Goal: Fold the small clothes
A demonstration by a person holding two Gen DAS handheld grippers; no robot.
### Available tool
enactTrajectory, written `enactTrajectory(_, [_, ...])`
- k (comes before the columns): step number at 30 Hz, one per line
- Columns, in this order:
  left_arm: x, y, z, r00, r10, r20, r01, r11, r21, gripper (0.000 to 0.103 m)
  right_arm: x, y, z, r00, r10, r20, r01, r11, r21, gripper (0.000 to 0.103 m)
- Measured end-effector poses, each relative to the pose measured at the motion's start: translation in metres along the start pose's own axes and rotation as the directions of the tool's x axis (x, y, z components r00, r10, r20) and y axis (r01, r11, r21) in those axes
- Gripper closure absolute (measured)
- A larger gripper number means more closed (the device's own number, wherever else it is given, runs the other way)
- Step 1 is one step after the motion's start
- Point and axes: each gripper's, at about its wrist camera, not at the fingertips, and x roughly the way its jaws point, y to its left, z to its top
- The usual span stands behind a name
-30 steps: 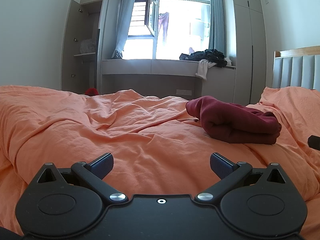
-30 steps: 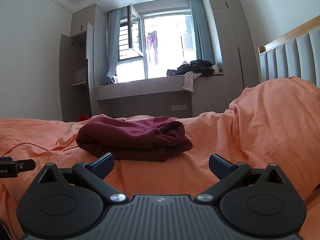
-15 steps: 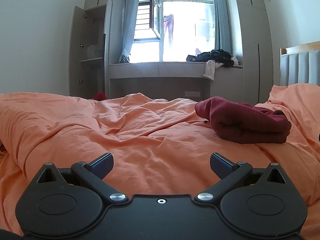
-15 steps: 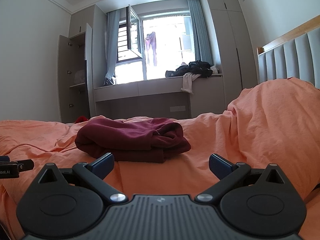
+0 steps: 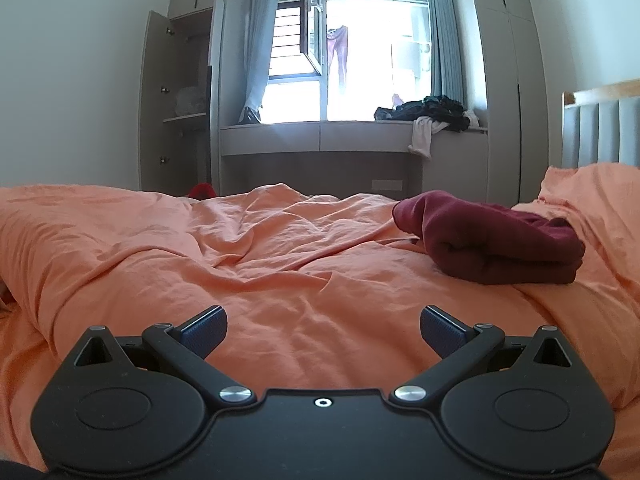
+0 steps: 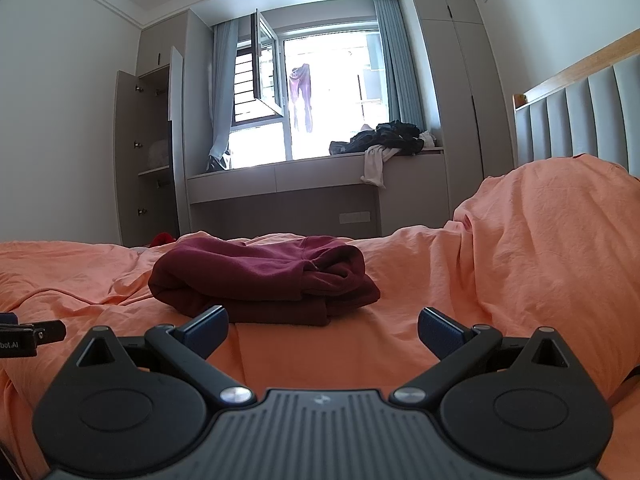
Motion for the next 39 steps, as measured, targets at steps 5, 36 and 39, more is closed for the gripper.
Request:
enactTrajectory(5, [-0.0022,-0.0031,0.0002,0.999,0.032,0.008,-0.032,0.999,0.033,0.000,-0.0001,0.0000,-0.0002,1.000,-0.002,0.001,0.002,1.000,0.000,0.000])
enactTrajectory(36, [-0.0026,-0.0044,-0.0004,0.999,0.038,0.010,-0.038,0.998,0.040,0.000,-0.0003,-0.0003,0.0002,1.000,-0.004,-0.001,0.004,1.000,0.003,0.000])
enactTrajectory(39, [-0.0027,-0.0044,-0.0004,0.999,0.038,0.010,-0.038,0.998,0.041,0.000,-0.0003,-0.0003,0.0002,1.000,-0.004,0.000,0.004,1.000,0.003,0.000])
